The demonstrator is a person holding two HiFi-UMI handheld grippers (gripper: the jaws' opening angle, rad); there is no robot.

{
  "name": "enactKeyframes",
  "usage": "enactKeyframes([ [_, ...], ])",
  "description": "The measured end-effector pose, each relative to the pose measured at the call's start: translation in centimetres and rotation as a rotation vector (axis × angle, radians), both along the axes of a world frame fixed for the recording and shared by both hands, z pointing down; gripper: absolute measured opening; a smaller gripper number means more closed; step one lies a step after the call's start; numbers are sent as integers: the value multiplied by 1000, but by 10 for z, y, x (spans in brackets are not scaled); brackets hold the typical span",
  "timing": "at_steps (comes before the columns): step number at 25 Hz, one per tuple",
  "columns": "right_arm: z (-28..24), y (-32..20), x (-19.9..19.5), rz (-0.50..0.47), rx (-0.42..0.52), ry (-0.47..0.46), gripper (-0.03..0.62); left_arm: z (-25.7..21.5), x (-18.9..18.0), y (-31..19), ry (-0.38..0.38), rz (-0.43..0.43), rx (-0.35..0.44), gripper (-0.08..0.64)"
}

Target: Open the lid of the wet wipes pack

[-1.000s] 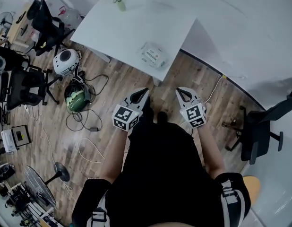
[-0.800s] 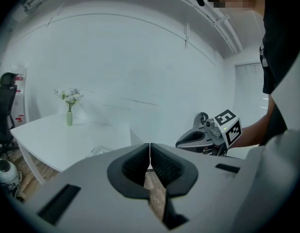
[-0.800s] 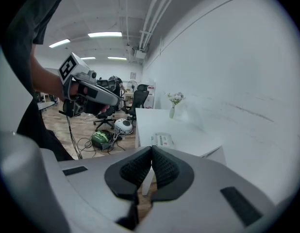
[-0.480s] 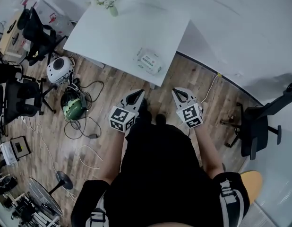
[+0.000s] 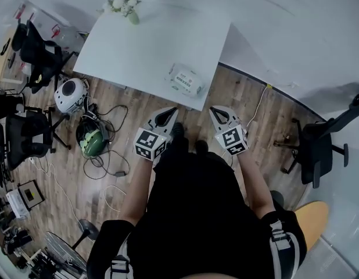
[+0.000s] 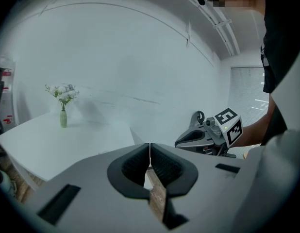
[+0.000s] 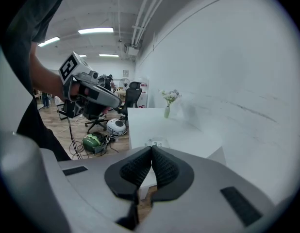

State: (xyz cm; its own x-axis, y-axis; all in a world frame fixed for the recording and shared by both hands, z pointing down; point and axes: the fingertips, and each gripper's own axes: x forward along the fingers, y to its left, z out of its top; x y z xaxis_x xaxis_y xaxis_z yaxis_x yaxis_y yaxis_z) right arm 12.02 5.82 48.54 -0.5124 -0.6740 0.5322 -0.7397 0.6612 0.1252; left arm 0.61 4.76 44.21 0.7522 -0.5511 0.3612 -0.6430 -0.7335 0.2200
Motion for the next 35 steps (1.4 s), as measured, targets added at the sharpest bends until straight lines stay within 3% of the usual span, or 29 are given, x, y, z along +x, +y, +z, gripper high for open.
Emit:
enactKeyframes([
  [17,-6,-56,-35,157,34,41,15,9,-33,-75,44,149,13,25],
  [29,2,-76,-74,148,31,66,15,26,-53,-80,50,216,-19,25],
  [35,9,-99,-78,156,6,59,15,38,-60,-94,47,203,-53,25],
])
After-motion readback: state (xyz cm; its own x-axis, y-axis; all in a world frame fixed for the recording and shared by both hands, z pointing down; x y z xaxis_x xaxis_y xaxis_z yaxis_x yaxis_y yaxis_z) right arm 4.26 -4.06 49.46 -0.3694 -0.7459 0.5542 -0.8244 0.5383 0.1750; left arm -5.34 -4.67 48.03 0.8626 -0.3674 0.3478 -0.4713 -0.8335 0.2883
